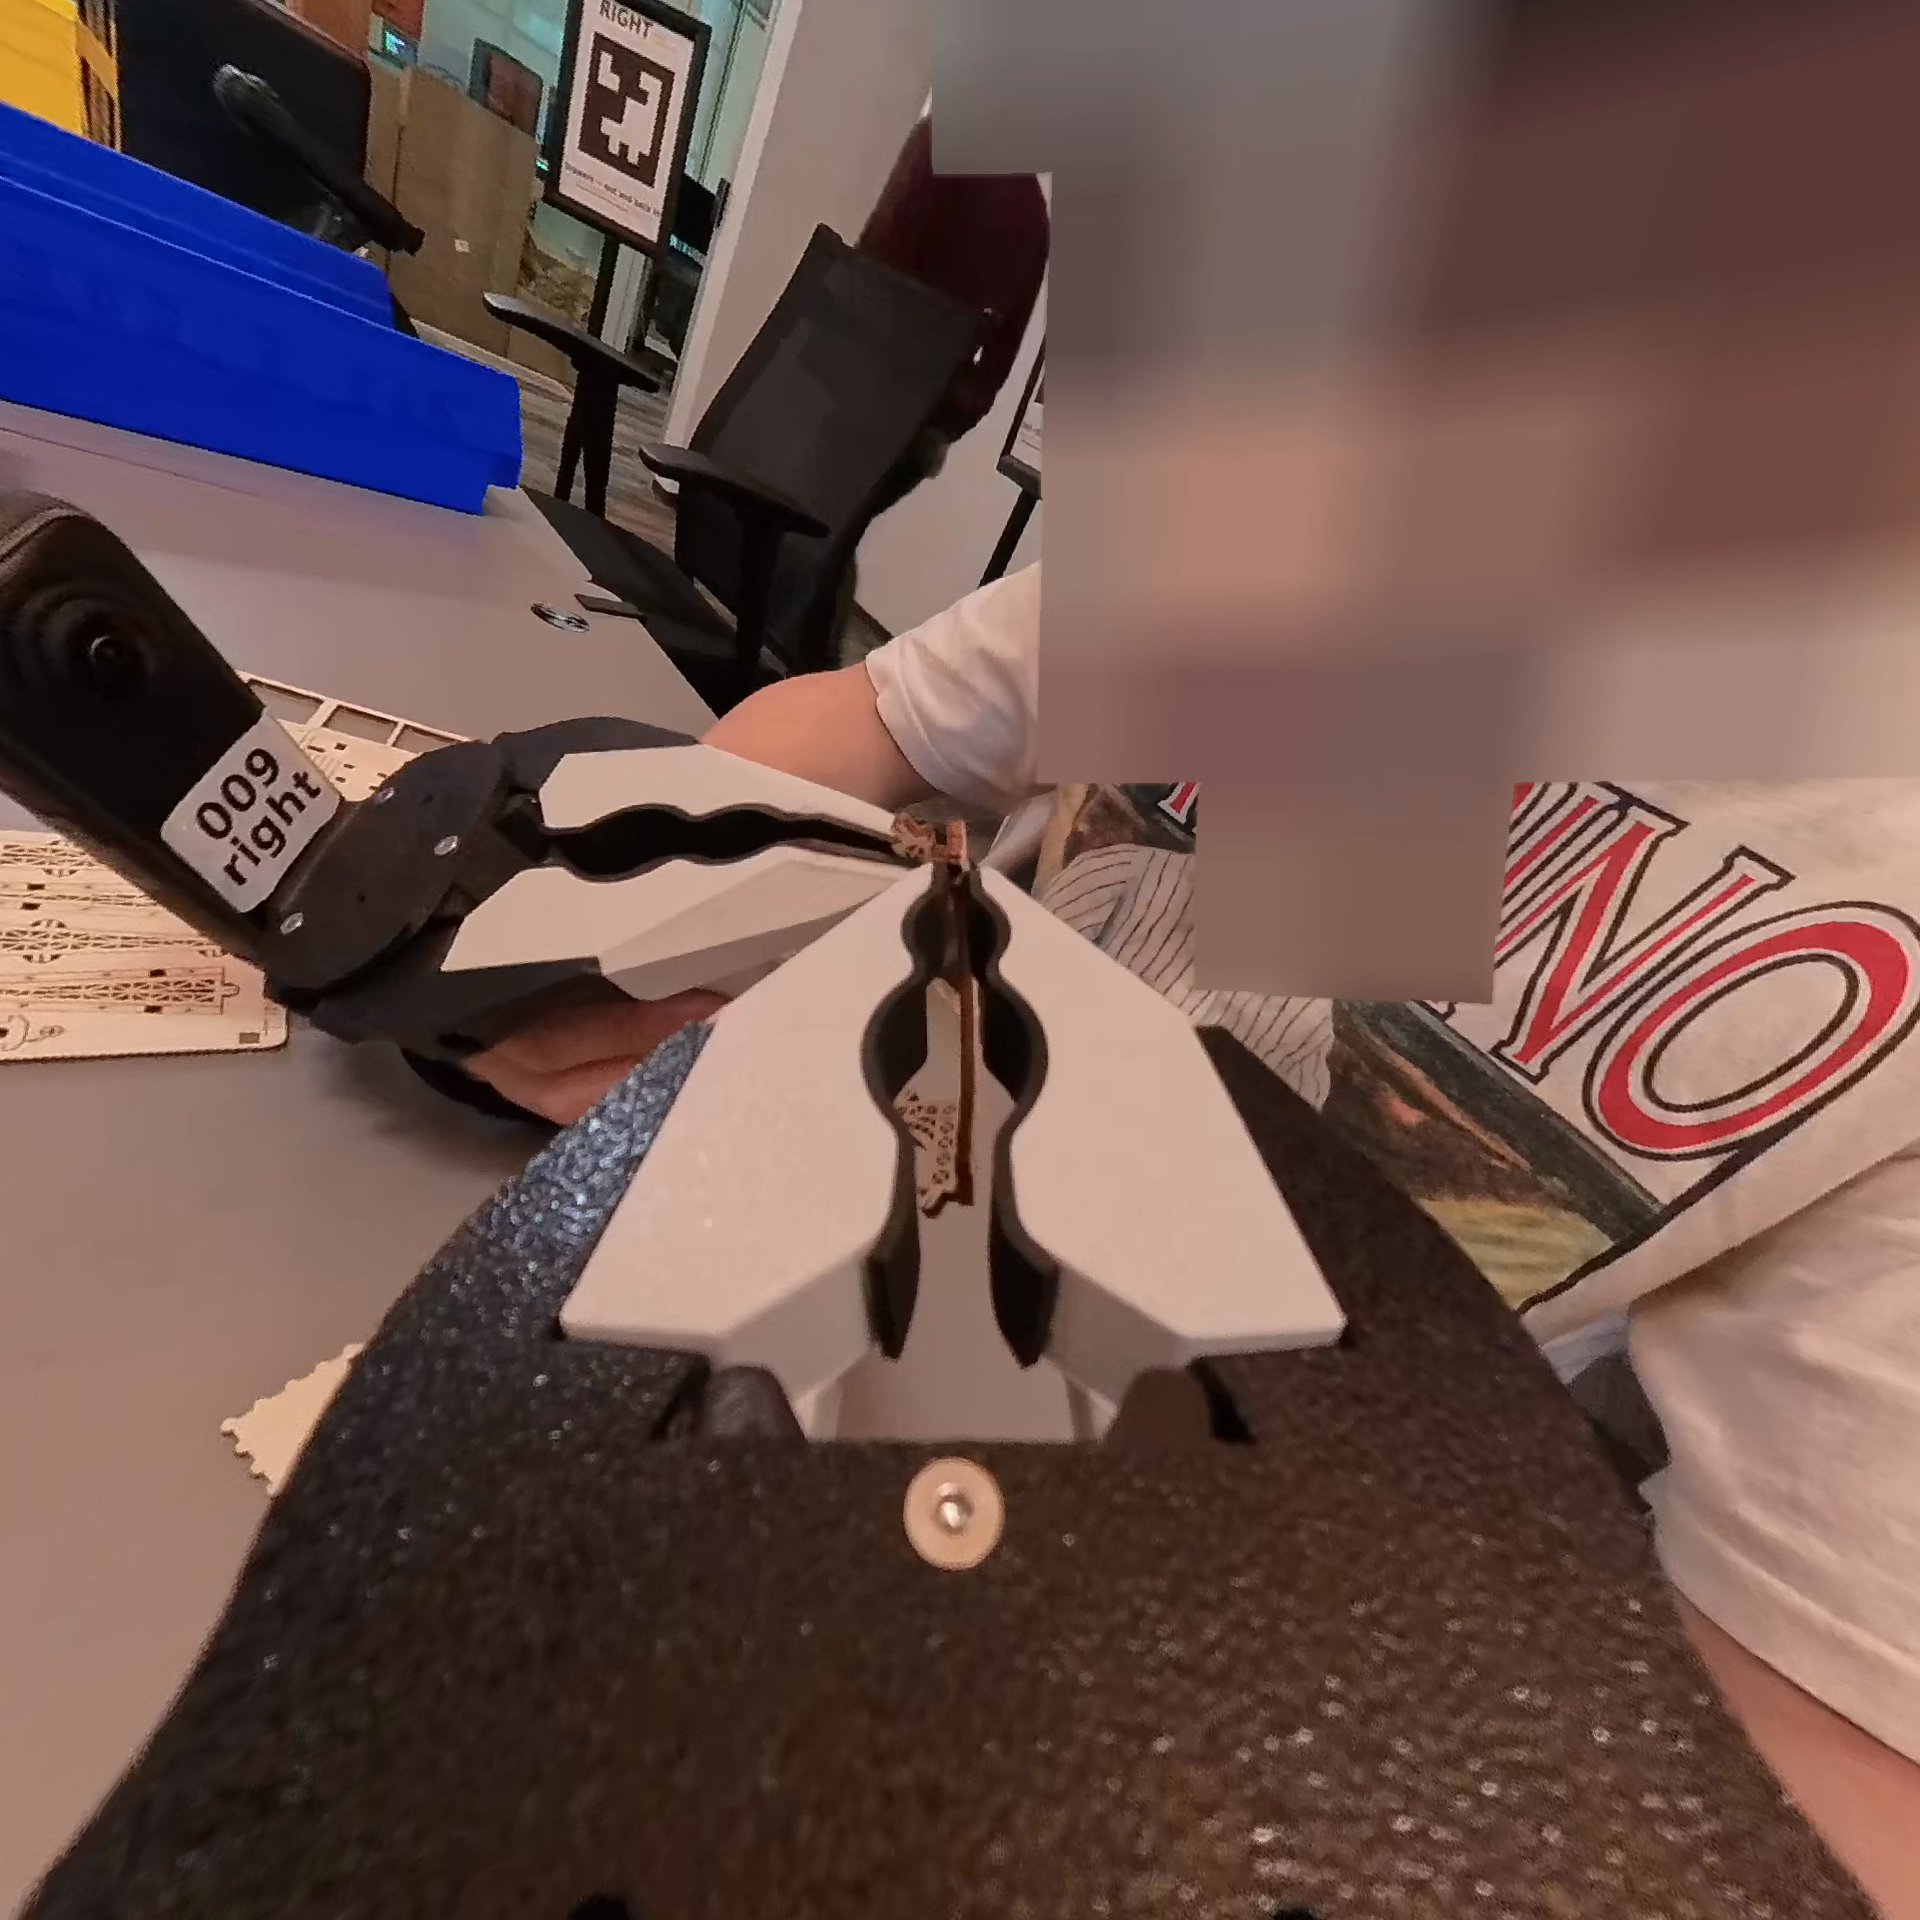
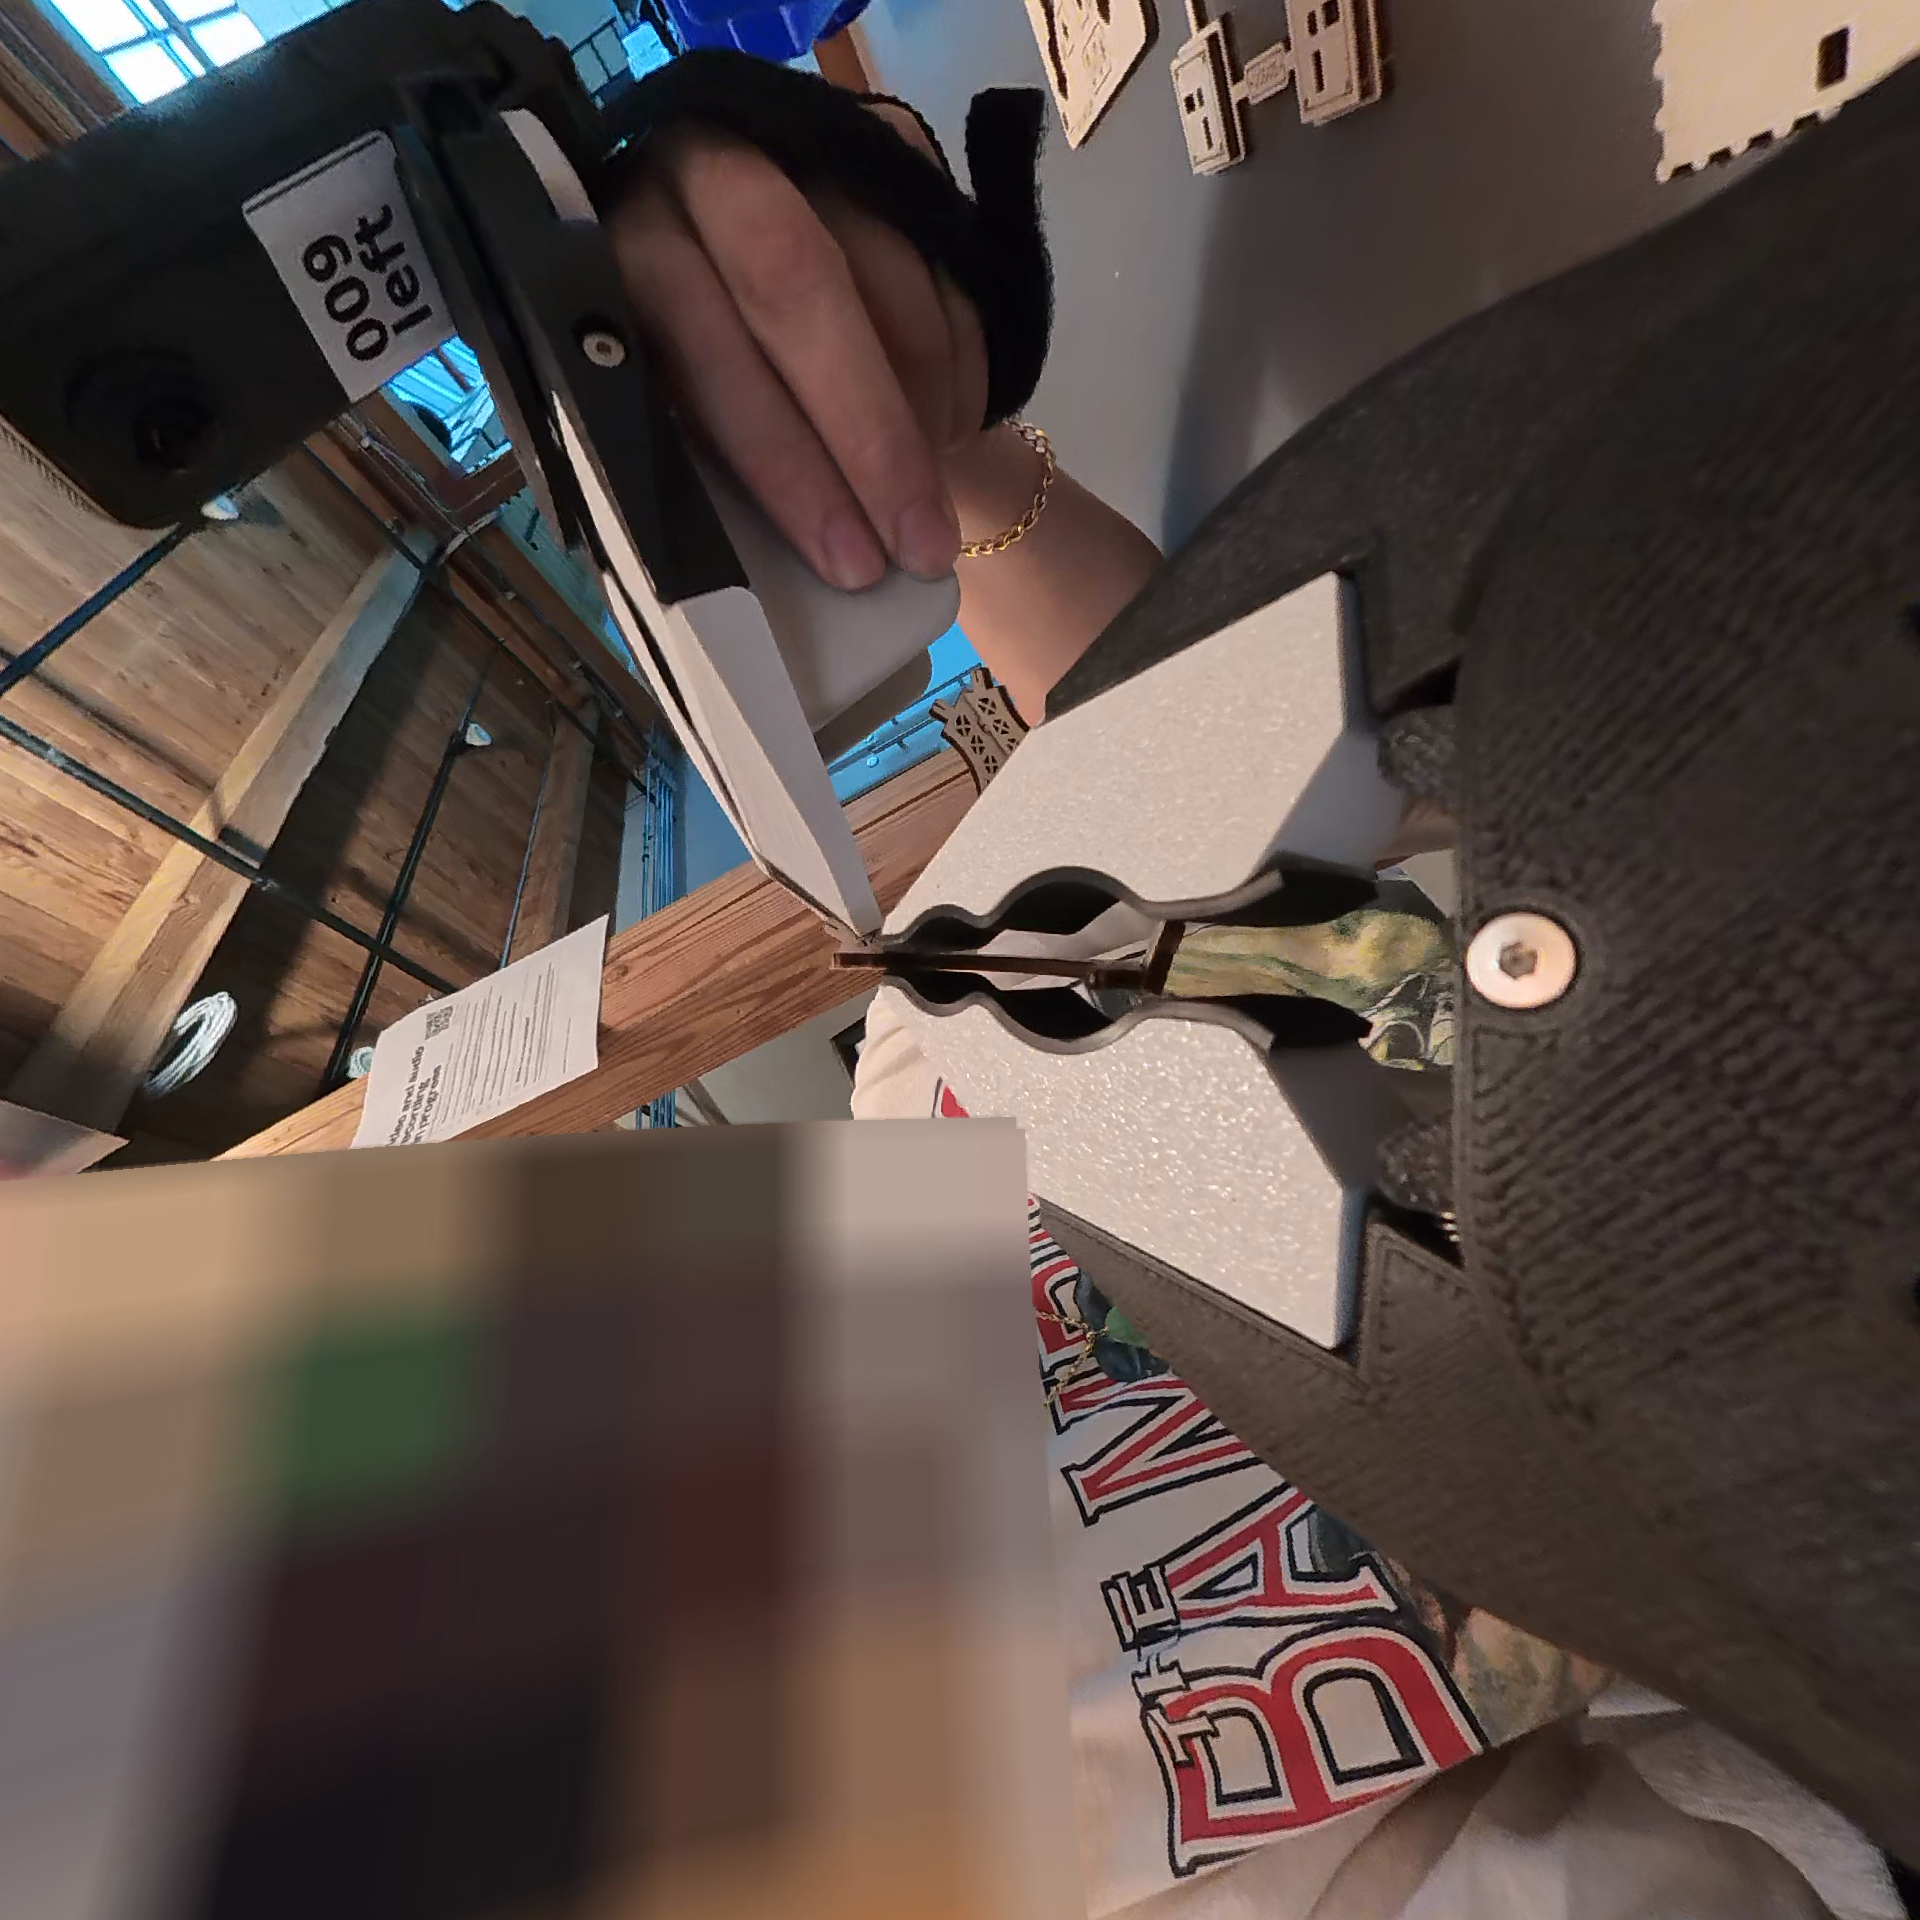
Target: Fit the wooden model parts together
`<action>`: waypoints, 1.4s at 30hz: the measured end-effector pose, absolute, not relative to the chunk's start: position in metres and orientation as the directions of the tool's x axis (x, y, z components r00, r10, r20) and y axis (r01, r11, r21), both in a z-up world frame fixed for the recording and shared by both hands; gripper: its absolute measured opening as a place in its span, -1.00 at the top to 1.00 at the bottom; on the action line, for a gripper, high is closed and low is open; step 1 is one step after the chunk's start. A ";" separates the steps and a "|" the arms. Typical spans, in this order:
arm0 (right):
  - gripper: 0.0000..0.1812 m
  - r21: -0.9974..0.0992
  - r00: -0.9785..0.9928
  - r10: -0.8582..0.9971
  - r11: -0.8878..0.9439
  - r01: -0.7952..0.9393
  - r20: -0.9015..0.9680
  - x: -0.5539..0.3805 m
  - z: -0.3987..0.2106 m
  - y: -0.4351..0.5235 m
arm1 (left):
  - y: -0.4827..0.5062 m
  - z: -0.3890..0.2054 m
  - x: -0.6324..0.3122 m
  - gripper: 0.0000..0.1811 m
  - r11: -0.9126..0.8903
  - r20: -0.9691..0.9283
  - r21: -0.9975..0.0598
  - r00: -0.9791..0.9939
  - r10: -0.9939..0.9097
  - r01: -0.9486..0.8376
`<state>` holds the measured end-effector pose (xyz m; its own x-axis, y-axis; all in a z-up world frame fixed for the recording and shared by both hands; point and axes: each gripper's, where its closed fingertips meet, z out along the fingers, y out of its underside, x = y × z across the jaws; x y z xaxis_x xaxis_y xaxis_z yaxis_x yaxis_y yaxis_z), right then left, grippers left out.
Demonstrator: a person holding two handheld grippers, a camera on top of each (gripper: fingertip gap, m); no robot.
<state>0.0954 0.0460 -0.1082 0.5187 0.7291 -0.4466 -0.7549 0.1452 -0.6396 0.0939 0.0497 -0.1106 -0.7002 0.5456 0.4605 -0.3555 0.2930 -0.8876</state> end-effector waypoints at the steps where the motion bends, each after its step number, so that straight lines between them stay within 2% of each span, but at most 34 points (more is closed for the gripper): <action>1: 0.99 -0.636 0.518 0.728 0.147 -0.757 -0.449 0.096 -0.108 0.046 | 0.050 -0.110 0.095 1.00 0.293 0.468 -0.884 -0.696 0.544 -0.365; 11: 0.99 -0.642 0.512 0.739 0.141 -0.754 -0.439 0.093 -0.108 0.045 | 0.048 -0.110 0.094 1.00 0.282 0.455 -0.891 -0.703 0.547 -0.357; 19: 0.99 -0.625 0.524 0.718 0.159 -0.764 -0.458 0.101 -0.108 0.045 | 0.048 -0.111 0.104 0.99 0.284 0.506 -0.862 -0.690 0.517 -0.420; 29: 0.99 -0.654 0.553 0.701 0.163 -0.739 -0.451 0.099 -0.109 0.047 | 0.047 -0.114 0.106 0.86 0.295 0.519 -0.855 -0.699 0.492 -0.427; 42: 0.99 -0.672 0.568 0.689 0.157 -0.724 -0.451 0.097 -0.111 0.050 | 0.044 -0.112 0.103 0.84 0.287 0.521 -0.854 -0.693 0.499 -0.435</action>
<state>0.0965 0.0501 -0.1110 0.5680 0.6885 -0.4509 -0.7239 0.1572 -0.6718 0.1035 0.0439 -0.1115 -0.6929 0.4988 0.5206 -0.4346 0.2870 -0.8536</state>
